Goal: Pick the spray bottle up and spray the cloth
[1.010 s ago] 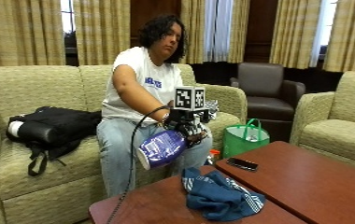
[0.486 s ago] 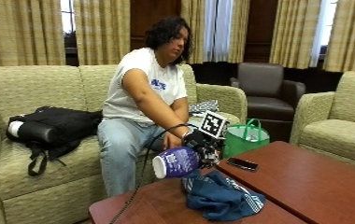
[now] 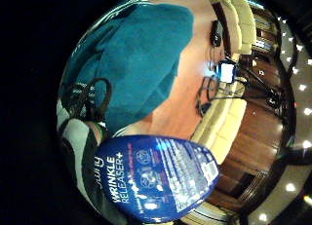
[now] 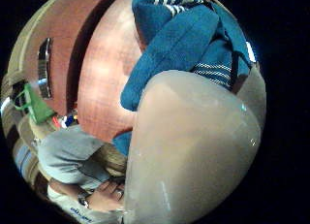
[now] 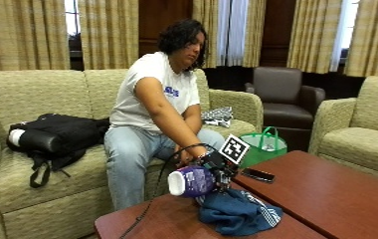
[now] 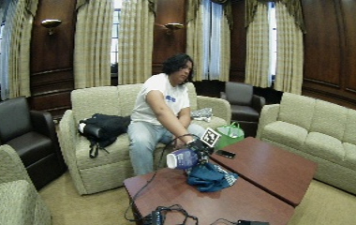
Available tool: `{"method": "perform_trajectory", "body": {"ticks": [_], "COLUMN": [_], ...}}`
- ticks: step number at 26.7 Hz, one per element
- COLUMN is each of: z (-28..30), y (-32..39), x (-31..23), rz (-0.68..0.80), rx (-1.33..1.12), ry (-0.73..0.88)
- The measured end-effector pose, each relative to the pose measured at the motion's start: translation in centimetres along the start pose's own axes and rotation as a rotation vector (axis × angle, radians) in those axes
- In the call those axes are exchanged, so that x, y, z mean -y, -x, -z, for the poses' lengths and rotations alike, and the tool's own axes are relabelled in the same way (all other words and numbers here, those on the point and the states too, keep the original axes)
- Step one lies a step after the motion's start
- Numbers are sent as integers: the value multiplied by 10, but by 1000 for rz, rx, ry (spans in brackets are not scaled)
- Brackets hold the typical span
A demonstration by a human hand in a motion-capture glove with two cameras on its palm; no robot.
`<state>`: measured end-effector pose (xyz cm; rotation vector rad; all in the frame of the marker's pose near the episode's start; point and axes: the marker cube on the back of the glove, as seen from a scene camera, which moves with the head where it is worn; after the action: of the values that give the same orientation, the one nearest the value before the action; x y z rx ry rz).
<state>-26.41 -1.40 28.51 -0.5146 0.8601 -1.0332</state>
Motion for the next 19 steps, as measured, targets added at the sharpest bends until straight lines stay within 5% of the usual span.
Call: {"method": "perform_trajectory", "body": {"ticks": [7, 11, 19], "z": [-6, 5, 78], "y": [1, -3, -47], "x": [0, 6, -13], "rz": [120, -56, -113], "rx": [-23, -4, 214], "ry": [14, -19, -170]}}
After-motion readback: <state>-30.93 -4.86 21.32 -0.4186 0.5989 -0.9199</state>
